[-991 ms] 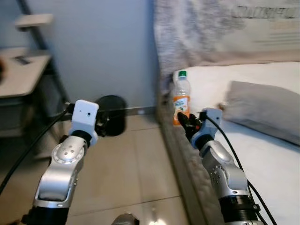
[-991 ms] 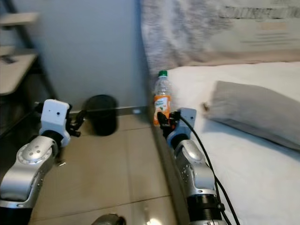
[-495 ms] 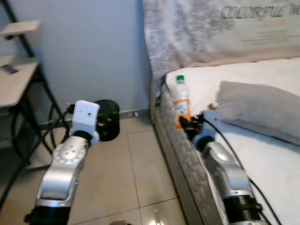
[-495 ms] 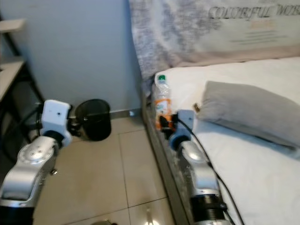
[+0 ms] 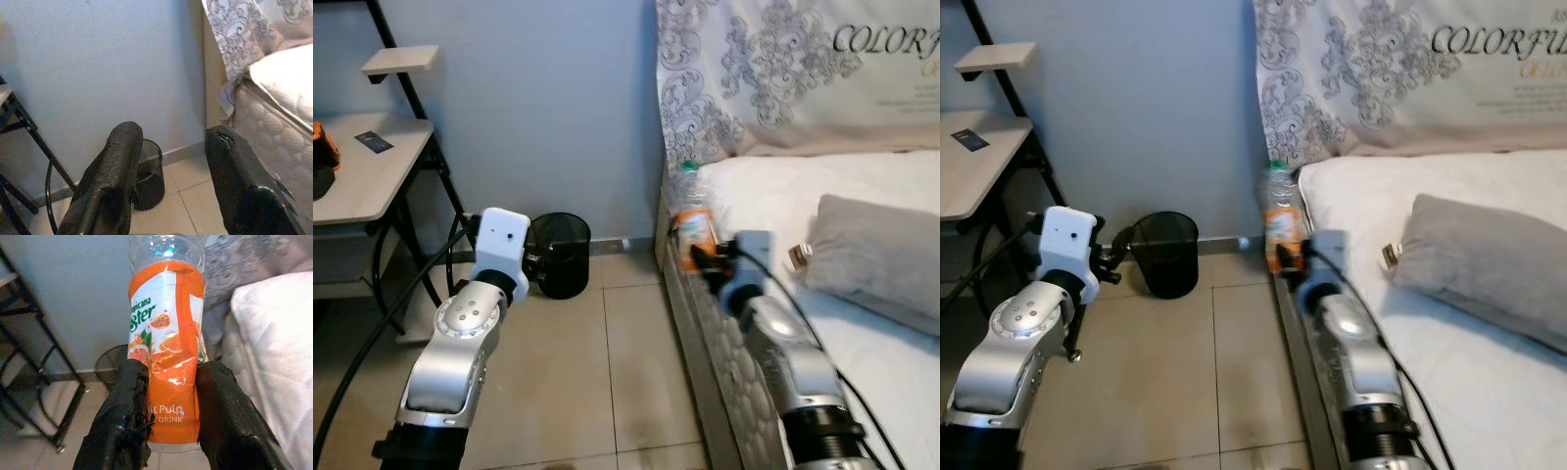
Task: Clean up the room
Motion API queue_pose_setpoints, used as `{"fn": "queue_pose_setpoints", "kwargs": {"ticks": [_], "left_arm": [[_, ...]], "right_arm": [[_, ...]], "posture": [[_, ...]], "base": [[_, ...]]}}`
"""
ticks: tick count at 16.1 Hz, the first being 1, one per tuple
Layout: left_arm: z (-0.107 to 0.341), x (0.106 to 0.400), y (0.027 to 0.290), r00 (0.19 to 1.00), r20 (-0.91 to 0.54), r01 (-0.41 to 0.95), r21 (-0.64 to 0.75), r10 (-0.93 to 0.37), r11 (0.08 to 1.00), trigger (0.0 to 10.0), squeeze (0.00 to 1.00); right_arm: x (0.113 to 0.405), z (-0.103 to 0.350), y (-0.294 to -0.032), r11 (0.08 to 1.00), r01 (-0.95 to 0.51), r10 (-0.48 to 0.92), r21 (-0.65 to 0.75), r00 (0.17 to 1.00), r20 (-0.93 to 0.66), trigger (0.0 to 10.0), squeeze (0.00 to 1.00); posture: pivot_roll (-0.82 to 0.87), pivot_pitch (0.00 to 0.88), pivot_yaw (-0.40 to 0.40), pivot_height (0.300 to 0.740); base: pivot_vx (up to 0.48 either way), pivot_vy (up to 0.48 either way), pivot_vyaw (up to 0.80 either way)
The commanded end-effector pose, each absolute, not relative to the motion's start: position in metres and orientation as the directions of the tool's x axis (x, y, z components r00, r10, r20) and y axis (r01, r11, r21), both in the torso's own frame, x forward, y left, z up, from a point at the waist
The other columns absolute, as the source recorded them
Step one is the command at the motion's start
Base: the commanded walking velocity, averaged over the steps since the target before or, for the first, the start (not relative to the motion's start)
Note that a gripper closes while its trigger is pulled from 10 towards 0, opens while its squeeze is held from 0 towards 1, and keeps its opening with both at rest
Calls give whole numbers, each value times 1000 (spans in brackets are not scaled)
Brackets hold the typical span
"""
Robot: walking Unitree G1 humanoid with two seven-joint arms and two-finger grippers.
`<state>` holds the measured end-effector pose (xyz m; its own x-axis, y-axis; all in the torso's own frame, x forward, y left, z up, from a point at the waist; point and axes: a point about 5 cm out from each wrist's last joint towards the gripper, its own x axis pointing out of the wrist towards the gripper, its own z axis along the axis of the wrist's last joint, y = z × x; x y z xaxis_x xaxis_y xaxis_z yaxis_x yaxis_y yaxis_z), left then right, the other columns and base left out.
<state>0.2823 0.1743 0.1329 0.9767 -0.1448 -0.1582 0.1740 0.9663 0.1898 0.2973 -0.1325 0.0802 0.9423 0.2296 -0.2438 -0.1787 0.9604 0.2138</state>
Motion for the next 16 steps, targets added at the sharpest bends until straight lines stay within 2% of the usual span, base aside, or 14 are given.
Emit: {"fn": "queue_pose_setpoints", "kwargs": {"ticks": [1,16], "left_arm": [[137,283,180,980,-145,163,214,-133,963,10000,0],[137,282,182,981,-146,154,193,-126,969,10000,0]], "right_arm": [[300,86,-123,954,-207,254,216,942,-219,10000,0],[301,83,-124,961,-185,231,207,946,-228,10000,0]], "posture": [[-22,0,3,740],[-10,0,-12,740]], "base": [[322,0,0],[321,0,0]]}}
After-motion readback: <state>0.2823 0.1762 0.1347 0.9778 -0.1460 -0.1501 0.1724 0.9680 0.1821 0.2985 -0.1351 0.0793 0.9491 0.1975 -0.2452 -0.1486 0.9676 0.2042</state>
